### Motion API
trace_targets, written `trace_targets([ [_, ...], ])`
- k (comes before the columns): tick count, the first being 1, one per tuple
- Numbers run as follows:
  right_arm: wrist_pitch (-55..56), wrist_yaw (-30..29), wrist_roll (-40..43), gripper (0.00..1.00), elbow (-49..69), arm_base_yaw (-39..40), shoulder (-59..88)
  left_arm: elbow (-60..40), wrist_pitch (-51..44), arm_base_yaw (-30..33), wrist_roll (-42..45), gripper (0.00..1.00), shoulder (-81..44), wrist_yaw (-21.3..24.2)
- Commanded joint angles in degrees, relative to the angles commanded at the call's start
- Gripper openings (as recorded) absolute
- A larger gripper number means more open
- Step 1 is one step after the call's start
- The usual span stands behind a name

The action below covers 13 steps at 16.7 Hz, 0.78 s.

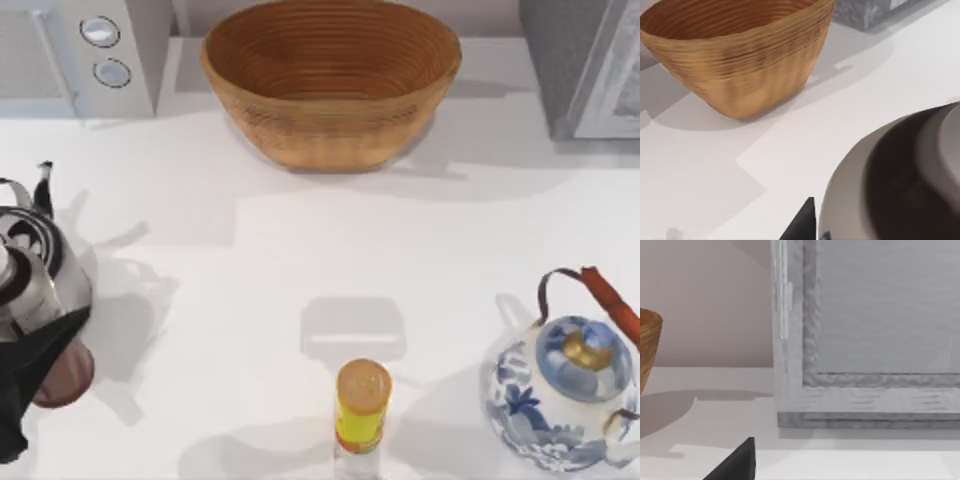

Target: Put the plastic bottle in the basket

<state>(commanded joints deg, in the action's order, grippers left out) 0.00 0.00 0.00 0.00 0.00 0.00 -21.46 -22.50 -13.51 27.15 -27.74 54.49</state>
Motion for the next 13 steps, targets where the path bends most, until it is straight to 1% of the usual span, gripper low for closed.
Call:
trace_targets([
  [3, 0.0, 0.0, 0.0, 1.0, 0.0, 0.0, 0.0, 1.9, -6.4, -1.8, 1.3, 0.0, 5.1, 2.3],
  [8, 0.0, 0.0, 0.0, 1.0, 0.0, 0.0, 0.0, 2.4, -7.7, -2.1, 1.5, 0.0, 6.0, 2.8],
  [11, 0.0, 0.0, 0.0, 1.0, 0.0, 0.0, 0.0, 1.7, -7.4, -1.7, 1.4, 0.0, 5.1, 2.2],
  [13, 0.0, 0.0, 0.0, 1.0, 0.0, 0.0, 0.0, -1.2, -6.8, -0.4, 0.5, 0.0, 2.2, -0.8],
])
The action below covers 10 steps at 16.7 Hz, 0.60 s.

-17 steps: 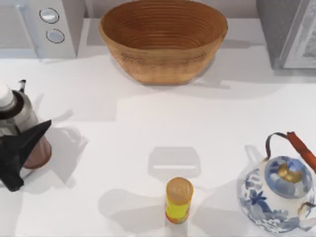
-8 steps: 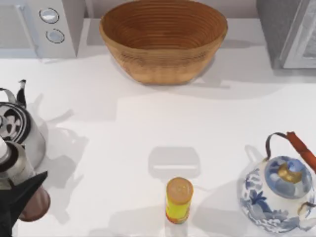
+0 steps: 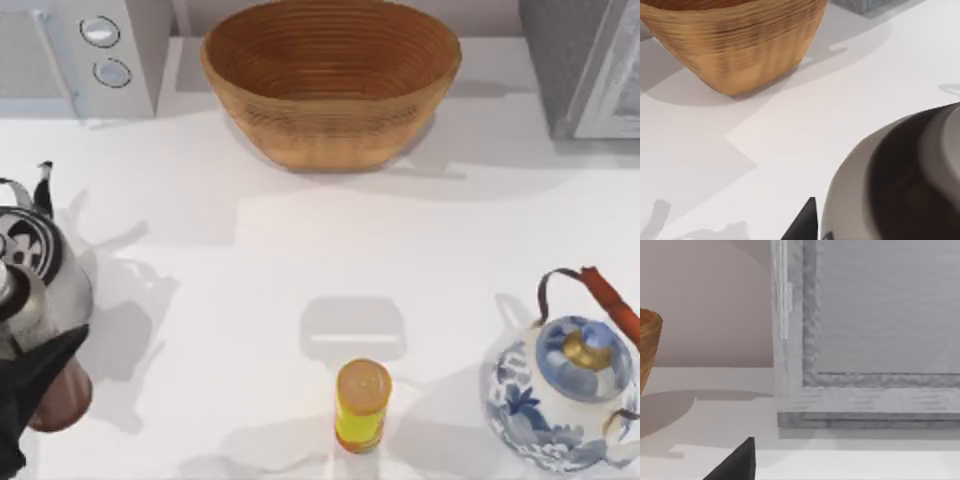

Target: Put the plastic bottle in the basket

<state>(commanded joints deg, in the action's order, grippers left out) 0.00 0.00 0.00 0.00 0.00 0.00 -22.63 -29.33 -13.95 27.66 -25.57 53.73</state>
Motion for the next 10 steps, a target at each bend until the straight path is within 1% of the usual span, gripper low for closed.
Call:
trace_targets([
  [2, 0.0, 0.0, 0.0, 1.0, 0.0, 0.0, 0.0, -5.3, 1.0, 2.0, -1.6, 0.0, -5.4, -5.3],
  [4, 0.0, 0.0, 0.0, 1.0, 0.0, 0.0, 0.0, -12.7, 2.3, 4.7, -3.9, 0.0, -13.1, -12.6],
  [6, 0.0, 0.0, 0.0, 1.0, 0.0, 0.0, 0.0, -22.2, 3.7, 8.2, -6.9, 0.0, -22.5, -21.4],
  [10, 0.0, 0.0, 0.0, 1.0, 0.0, 0.0, 0.0, -44.9, 6.1, 17.4, -14.4, 0.0, -44.1, -41.4],
])
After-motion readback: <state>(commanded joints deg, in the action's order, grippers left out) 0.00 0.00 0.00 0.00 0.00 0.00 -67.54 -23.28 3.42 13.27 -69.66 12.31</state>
